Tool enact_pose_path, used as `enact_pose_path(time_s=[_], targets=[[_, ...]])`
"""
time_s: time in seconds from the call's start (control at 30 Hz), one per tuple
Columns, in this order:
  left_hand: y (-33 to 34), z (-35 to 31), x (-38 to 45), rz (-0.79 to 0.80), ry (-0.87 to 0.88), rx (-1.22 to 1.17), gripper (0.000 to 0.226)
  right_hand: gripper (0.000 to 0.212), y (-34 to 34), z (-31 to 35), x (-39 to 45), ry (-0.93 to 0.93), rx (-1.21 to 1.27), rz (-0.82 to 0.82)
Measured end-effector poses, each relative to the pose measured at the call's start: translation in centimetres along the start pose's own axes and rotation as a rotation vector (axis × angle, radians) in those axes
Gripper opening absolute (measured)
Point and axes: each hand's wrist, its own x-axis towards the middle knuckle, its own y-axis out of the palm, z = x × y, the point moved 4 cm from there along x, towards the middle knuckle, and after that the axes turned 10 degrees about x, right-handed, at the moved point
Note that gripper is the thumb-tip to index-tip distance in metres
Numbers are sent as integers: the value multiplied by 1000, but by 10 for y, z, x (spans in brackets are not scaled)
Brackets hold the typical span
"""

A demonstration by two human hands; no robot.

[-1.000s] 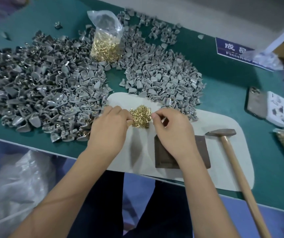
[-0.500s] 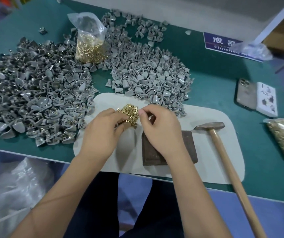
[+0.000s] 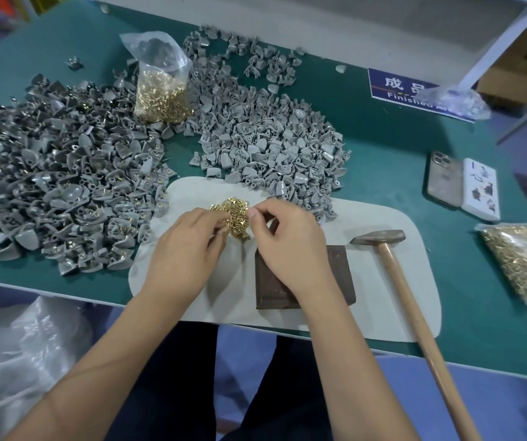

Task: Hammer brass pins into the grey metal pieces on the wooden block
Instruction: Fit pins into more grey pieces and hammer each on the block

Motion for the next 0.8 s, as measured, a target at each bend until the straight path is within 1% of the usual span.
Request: enact_pose_path(time_s=[0.13, 0.23, 0.3, 0.4, 0.47, 0.57, 0.63, 0.73, 0.8], targets=[[1, 2, -2, -16, -2, -60, 24, 20, 1, 1, 0, 7, -27, 11], [2, 4, -2, -16, -12, -81, 22, 15, 3, 1, 1, 26, -60, 18], [2, 4, -1, -33, -7, -84, 22, 23, 5, 4, 2, 29, -122, 31], [-1, 6, -2, -125, 2, 17, 27, 35, 9, 8, 3, 30, -248, 128], [-1, 8, -3, -169, -26, 74, 33, 34, 11, 8, 4, 66, -323, 199], [4, 13, -3, -122, -103, 102, 44, 26, 13, 8, 7, 104, -364, 257], [6, 15, -2, -91, -134, 114, 48, 26, 14, 8, 8, 84, -381, 277], [6, 14, -1, -69, -106, 92, 43, 43, 16, 7, 7, 45, -380, 295], [6, 11, -2, -58, -68, 77, 40, 44, 16, 6, 7, 56, -343, 284]])
